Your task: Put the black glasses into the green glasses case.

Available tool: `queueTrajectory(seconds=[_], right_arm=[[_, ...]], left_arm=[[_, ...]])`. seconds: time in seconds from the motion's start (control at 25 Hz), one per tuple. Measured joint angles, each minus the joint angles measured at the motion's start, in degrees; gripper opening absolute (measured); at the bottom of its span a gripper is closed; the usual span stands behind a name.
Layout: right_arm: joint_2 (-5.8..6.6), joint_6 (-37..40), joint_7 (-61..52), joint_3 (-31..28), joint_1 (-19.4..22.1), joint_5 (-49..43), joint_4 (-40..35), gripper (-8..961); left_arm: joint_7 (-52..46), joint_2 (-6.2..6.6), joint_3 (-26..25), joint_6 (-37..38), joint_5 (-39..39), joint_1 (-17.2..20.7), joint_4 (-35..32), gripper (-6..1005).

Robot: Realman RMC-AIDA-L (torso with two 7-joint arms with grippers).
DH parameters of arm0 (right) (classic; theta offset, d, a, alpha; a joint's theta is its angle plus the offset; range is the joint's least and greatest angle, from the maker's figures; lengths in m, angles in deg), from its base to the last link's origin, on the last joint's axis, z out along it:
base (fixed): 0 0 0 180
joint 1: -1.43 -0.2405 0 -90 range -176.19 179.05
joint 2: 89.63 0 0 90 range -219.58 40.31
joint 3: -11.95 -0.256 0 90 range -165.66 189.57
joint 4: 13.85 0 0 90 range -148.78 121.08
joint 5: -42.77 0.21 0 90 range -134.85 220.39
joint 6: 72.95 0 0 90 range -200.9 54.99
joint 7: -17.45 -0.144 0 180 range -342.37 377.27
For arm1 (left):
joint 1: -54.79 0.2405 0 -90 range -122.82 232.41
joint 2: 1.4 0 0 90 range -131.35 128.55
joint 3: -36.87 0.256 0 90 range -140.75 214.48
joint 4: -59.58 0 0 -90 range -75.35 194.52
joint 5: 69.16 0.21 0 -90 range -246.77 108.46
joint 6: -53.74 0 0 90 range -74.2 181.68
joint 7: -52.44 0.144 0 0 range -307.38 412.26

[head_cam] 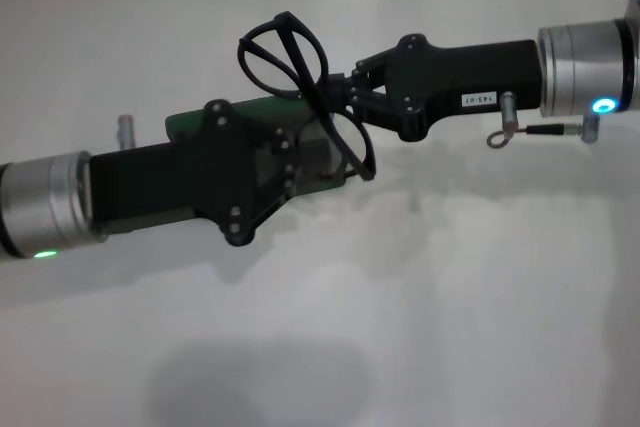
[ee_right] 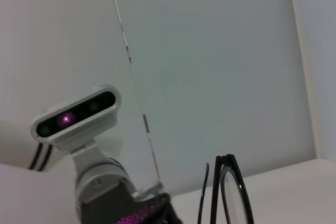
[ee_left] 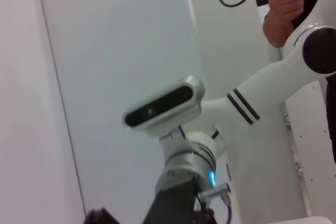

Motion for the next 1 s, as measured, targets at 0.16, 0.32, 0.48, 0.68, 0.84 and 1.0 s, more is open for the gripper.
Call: queueTrajectory(seconds=[0.16, 0.32, 0.48, 0.68, 0.84, 1.0], right_arm=[[0.18, -2.09, 0.01, 0.92, 0.3, -2.19, -3.49, 48], [0.04, -3.51, -0.15, 1.6, -0.07, -6.91, -6.61, 49], [-0.08, -6.14, -0.6, 5.72, -0.33, -8.45, -9.56, 48], [-0.03, -10.88, -0.87, 12.87, -0.98, -9.09, -13.79, 48], [-0.3, -14.98, -2.04, 17.77, -2.43, -12.53, -16.42, 48], [-0.41, -20.87, -3.21, 24.27, -2.63, -15.02, -18.69, 48]], left_arm=[[-2.52, 1.01, 0.0, -1.91, 1.64, 1.83, 0.64, 36], [-4.63, 1.73, 0.0, -7.11, 3.28, 4.89, 0.83, 37], [-5.35, 2.37, 0.0, -14.37, 3.62, 7.84, 0.87, 38], [-5.25, 2.2, -3.19, -18.55, 3.81, 9.76, 0.9, 38], [-5.36, 2.21, -4.51, -18.88, 4.03, 11.69, 0.92, 39], [-5.36, 2.35, -4.54, -19.59, 4.03, 13.52, 0.89, 39]])
